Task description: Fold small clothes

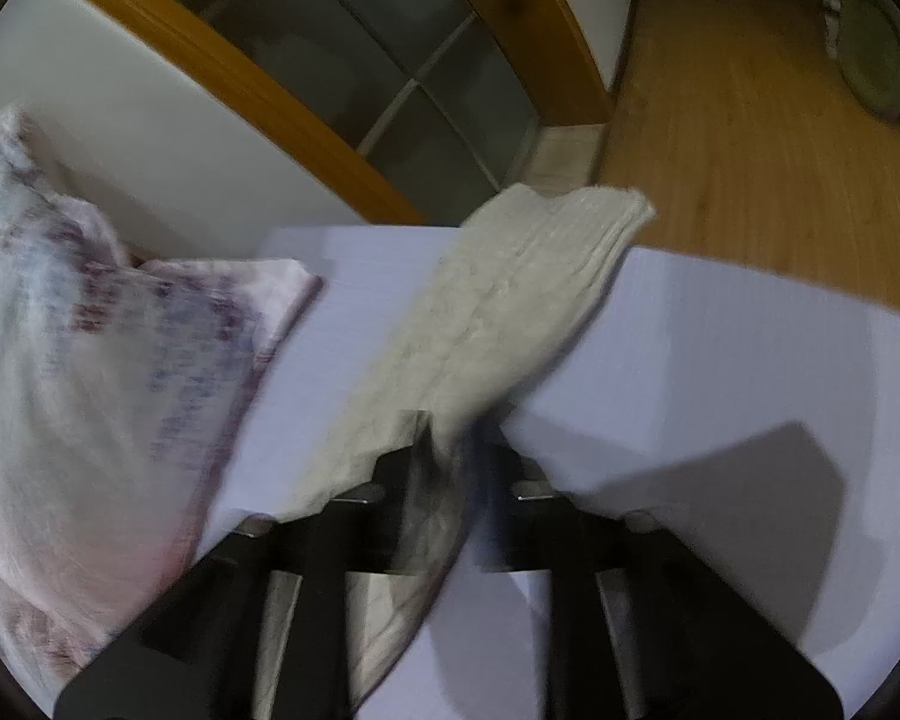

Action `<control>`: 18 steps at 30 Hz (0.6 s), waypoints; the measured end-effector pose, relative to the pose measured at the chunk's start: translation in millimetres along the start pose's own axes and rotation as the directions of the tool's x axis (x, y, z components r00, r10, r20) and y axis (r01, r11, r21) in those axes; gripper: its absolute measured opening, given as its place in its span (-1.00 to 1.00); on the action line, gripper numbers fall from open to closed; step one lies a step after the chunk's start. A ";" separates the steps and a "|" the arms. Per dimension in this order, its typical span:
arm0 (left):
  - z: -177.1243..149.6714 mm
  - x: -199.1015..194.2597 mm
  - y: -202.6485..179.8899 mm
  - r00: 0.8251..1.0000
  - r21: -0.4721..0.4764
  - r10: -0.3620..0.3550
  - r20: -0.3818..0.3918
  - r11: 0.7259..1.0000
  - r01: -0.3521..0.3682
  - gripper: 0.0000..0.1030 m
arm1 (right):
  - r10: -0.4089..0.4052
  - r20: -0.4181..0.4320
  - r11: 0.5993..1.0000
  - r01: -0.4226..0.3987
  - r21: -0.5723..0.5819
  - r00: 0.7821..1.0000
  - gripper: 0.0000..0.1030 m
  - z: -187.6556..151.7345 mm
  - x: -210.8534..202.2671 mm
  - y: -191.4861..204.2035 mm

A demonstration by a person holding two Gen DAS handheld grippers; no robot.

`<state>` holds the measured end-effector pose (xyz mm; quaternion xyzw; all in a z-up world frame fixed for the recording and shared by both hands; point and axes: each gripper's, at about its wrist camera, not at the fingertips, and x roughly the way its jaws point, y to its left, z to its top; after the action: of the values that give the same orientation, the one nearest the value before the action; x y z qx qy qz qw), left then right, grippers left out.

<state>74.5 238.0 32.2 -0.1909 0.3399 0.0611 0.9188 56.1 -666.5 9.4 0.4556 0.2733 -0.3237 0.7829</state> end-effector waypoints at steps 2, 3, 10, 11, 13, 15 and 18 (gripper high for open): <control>6.3 1.7 15.7 1.000 -0.057 0.012 0.002 0.998 -0.012 0.97 | 0.063 0.095 0.990 -0.050 -0.131 0.993 -0.83 -11.6 -28.7 32.0; 8.3 -0.3 22.0 1.000 -0.077 0.008 0.006 0.997 -0.008 0.97 | 0.115 0.143 0.969 -0.079 -0.233 0.983 -0.84 -23.8 -49.2 58.3; 24.9 0.7 66.1 0.999 -0.268 -0.013 0.042 0.963 0.024 0.97 | 0.488 -0.086 0.580 -0.397 -0.712 0.869 -0.84 -187.2 -146.8 220.2; 26.6 2.3 71.7 0.999 -0.301 -0.017 0.043 0.953 0.029 0.97 | 0.499 -0.160 0.502 -0.434 -0.748 0.852 -0.84 -219.2 -150.7 237.9; 29.2 5.4 80.8 0.999 -0.348 -0.013 0.040 0.937 0.026 0.97 | 0.441 -0.361 0.327 -0.522 -0.788 0.822 -0.83 -300.6 -145.7 269.5; 33.6 11.7 92.0 0.999 -0.405 0.001 0.037 0.914 0.014 0.96 | 0.324 -0.514 0.216 -0.591 -0.777 0.794 -0.72 -365.0 -131.1 283.3; 38.1 22.1 107.5 1.000 -0.468 0.008 0.021 0.884 0.002 0.82 | 0.208 -0.605 0.155 -0.637 -0.755 0.768 -0.19 -418.7 -128.0 279.8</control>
<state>88.3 351.5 11.2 -0.4054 0.3053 0.1448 0.8494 129.9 -155.7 69.6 0.0169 0.4037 0.2288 0.8857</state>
